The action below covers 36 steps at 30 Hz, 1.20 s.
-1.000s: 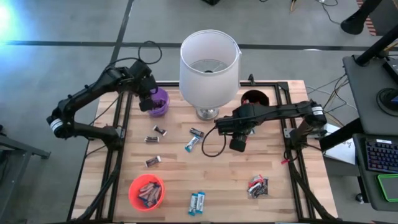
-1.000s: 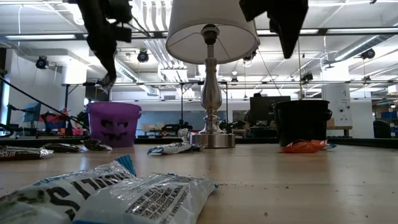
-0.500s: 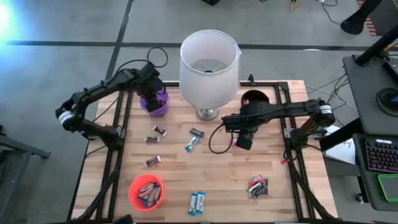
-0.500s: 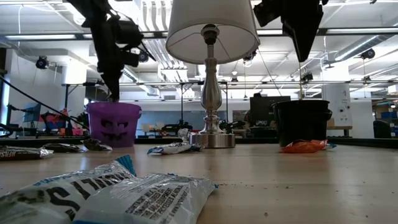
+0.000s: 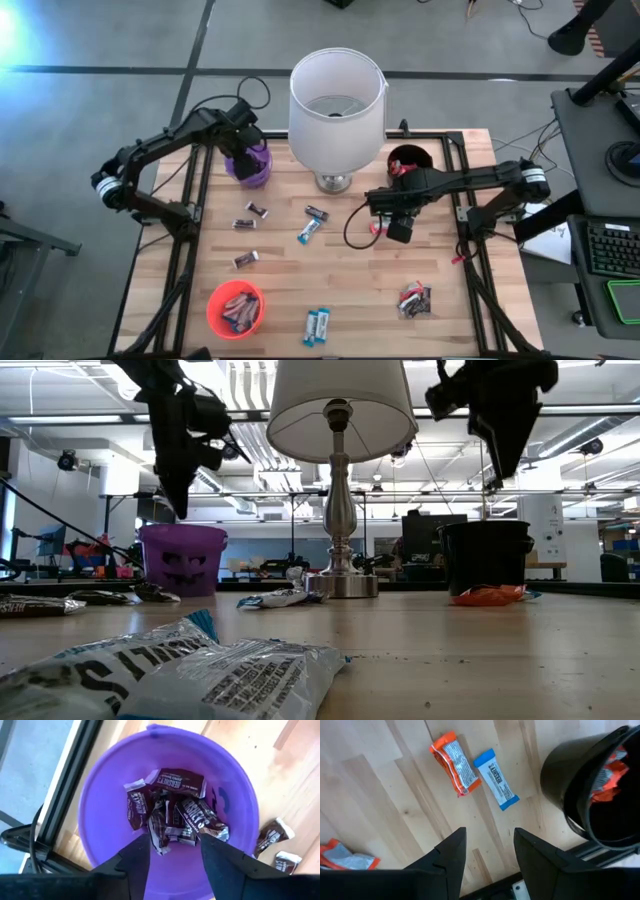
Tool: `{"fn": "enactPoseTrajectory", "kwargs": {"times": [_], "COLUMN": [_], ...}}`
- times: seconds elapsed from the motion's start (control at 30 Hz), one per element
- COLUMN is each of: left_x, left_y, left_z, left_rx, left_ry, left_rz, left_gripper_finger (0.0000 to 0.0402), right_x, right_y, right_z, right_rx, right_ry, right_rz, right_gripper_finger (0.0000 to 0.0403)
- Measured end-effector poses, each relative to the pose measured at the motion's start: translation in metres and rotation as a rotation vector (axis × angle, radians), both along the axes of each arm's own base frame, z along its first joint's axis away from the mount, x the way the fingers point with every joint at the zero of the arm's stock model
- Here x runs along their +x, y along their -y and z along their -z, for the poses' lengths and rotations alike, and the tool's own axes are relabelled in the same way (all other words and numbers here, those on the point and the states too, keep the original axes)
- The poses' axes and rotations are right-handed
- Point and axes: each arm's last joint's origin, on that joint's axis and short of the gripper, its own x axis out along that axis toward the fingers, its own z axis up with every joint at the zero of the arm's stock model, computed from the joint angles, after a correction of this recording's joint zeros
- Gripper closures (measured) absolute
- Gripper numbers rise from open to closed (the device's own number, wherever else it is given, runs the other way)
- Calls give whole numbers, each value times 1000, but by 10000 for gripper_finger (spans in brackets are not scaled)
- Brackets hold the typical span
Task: Organize candy in baskets
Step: Put the orange chocolate bar into the black bucket
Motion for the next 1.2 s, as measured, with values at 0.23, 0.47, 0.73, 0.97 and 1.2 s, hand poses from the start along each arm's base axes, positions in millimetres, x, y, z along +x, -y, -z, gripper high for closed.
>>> {"fn": "enactPoseTrajectory", "kwargs": {"times": [0.23, 0.47, 0.73, 0.97, 1.2], "left_x": [-10, -21, -25, -23, -23], "left_y": [13, 26, 29, 27, 27], "left_z": [-20, -37, -42, -39, -38], "left_rx": [-16, -5, 16, 8, 5], "left_ry": [144, 238, 254, 241, 236], "left_rz": [-54, -72, -53, -46, -46], "left_gripper_finger": [243, 243, 243, 243, 243], "right_x": [-4, -5, -10, -10, -11], "right_y": [-2, -2, -1, -1, 1], "right_z": [29, 57, 87, 111, 119], "right_rx": [66, 80, 186, 187, 113], "right_ry": [65, 92, 101, 191, 218], "right_rz": [2, 1, 8, -61, -103], "right_gripper_finger": [245, 244, 228, 218, 218]}}
